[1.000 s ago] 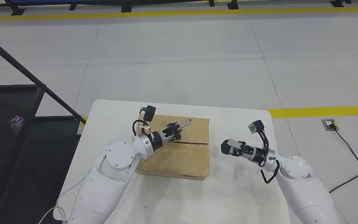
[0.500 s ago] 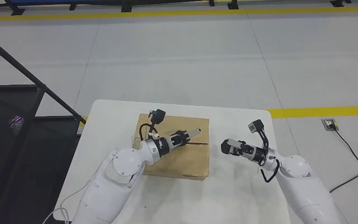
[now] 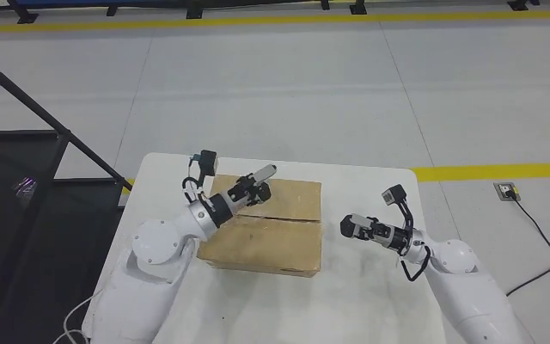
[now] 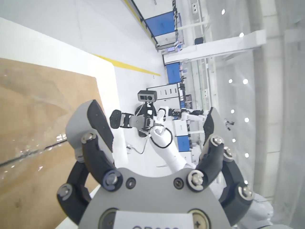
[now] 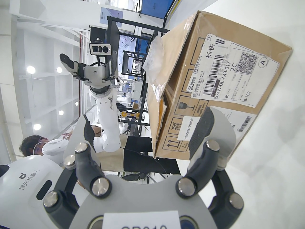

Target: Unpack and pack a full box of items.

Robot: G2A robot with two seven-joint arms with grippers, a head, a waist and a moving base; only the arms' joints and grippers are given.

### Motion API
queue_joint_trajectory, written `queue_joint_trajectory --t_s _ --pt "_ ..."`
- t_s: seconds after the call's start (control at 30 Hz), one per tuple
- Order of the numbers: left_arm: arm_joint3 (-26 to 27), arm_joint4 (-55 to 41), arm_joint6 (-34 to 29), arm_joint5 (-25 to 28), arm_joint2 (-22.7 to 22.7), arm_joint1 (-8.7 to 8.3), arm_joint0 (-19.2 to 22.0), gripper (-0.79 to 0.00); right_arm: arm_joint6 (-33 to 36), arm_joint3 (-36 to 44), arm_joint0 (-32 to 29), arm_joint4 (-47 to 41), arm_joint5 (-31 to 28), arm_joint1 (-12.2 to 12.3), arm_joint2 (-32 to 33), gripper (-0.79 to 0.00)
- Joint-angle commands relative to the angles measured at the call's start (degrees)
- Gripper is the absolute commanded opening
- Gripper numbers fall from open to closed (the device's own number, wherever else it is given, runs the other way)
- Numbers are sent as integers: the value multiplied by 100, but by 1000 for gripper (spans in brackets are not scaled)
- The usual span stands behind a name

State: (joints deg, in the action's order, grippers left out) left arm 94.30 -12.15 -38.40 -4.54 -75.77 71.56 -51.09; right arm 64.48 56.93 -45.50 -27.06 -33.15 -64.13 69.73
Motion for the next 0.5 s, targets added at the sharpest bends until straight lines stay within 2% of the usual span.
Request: queue_joint_trajectory --t_s 0.0,0.17,0.3,0.47 --pt "-33 -147 183 -95 -333 -32 -3 0 12 -9 20 -11 -4 -5 -16 0" --pt "-217 642 1057 -203 -217 -29 -41 0 27 -29 87 -6 6 -18 -67 0" --pt "-687 468 717 -487 14 -2 181 0 38 -71 116 -16 0 -25 -94 0" --pt "-1188 497 631 -474 463 74 546 0 75 -157 120 -50 -34 -20 -82 0"
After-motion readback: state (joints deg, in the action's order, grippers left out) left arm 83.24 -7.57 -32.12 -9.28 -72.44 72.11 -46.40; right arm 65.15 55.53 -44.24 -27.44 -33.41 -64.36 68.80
